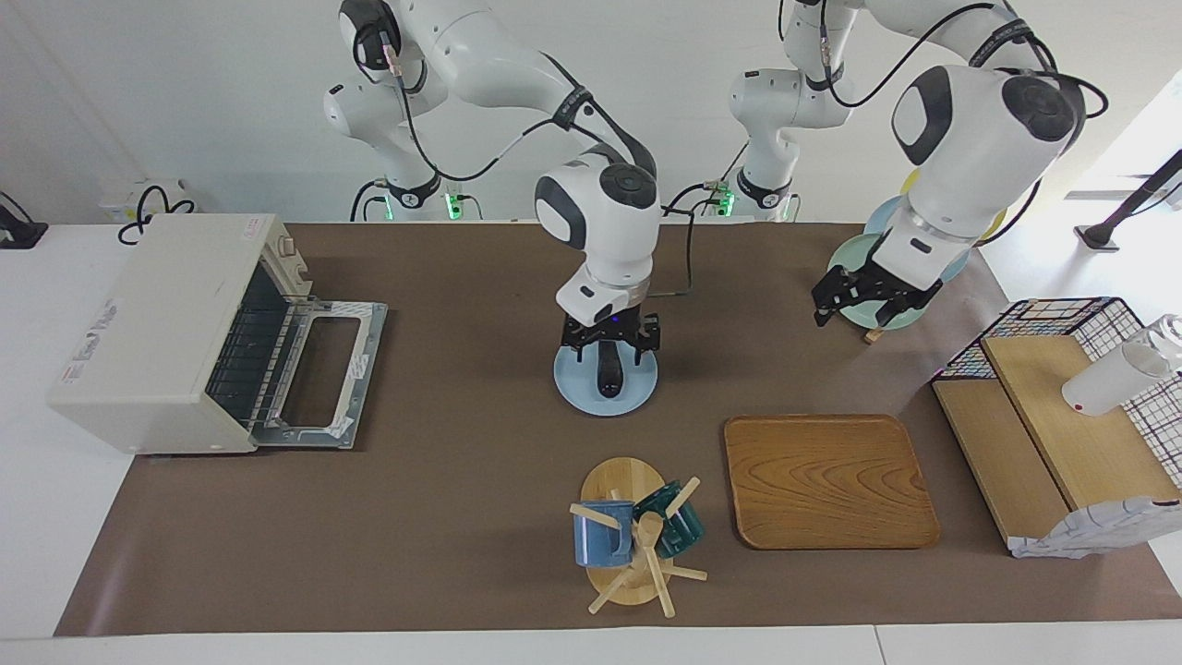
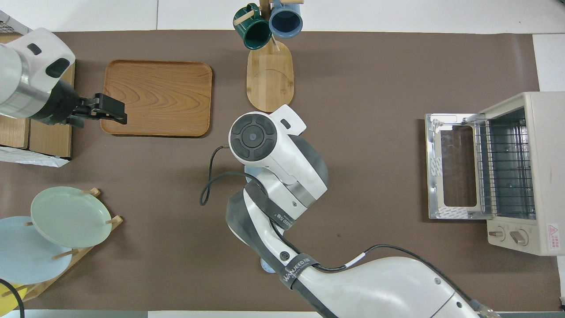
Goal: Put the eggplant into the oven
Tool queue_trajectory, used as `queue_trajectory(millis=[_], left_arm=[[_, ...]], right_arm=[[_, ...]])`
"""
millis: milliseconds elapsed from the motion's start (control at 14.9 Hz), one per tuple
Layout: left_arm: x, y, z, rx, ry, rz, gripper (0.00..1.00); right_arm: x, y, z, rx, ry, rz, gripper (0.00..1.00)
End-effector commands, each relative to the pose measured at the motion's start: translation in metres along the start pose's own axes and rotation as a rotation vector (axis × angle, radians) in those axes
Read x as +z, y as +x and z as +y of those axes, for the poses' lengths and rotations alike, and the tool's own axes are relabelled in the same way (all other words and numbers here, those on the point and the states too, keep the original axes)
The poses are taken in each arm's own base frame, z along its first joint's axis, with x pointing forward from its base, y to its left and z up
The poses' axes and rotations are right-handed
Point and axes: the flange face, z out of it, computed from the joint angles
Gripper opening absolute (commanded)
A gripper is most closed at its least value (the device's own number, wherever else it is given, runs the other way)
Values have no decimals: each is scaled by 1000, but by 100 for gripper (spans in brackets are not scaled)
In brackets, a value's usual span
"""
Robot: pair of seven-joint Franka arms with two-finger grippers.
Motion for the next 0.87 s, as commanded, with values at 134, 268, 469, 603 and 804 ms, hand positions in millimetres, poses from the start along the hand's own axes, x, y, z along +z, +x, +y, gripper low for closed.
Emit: queue_trajectory(millis=[134, 268, 469, 603, 804], left_arm=[[-23, -37, 3, 32, 64, -50, 100], [-22, -39, 5, 36, 66, -52, 100], [-23, -44, 6, 39, 67, -63, 100], [-22, -49, 6, 38, 68, -70, 100], [-9, -59, 2, 38, 69, -80, 100]], right_arm=[[49, -38, -60, -51, -19, 24, 100], [65, -45, -67, -89, -44, 48, 100], [75, -46, -71, -96, -37, 66, 87], [77, -46, -68, -109, -68, 63, 57], [78, -50, -63, -118, -121, 38, 0]])
